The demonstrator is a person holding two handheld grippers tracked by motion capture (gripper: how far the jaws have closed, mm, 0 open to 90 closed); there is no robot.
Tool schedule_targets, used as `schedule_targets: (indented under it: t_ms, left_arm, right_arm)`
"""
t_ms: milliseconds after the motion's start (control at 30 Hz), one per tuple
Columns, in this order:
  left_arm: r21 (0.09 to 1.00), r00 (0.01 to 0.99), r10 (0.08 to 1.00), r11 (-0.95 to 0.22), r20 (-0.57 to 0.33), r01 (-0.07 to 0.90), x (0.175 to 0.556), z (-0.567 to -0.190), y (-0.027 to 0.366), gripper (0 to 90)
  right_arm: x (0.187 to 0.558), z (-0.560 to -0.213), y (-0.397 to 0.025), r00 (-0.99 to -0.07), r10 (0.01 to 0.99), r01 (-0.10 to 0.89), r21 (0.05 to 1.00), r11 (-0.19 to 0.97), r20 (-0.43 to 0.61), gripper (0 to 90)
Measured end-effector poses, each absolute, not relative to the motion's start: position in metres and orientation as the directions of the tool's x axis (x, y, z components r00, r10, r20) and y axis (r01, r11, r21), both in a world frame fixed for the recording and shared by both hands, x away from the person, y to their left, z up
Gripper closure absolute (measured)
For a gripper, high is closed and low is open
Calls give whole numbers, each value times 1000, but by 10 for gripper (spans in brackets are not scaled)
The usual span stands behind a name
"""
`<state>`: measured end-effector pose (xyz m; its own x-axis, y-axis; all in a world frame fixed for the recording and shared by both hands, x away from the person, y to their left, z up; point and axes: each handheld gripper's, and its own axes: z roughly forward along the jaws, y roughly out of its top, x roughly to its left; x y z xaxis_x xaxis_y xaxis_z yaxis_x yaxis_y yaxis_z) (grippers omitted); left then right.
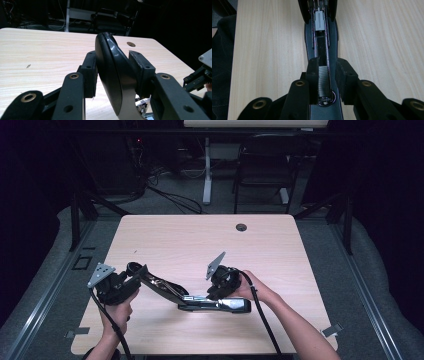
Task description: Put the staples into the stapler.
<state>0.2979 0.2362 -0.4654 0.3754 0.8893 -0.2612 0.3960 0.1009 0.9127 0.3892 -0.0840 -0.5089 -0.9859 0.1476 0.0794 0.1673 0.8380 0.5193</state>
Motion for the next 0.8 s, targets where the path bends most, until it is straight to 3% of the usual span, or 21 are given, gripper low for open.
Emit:
schedule_targets:
  t_ms: [367,533,800]
  left_arm:
    - [912,372,888,114,-271,393,298,-466,236,609]
    - [914,378,887,108,-267,392,297,-465,235,609]
    - [917,379,890,96,-253,387,297,-464,234,608]
  right_arm:
    - [389,-505,-85,-982,184,181,519,835,47,689]
    - [386,-499,-88,-970,240,222,529,819,36,555]
    - [380,-487,-97,-937,349,298,560,773,18,413]
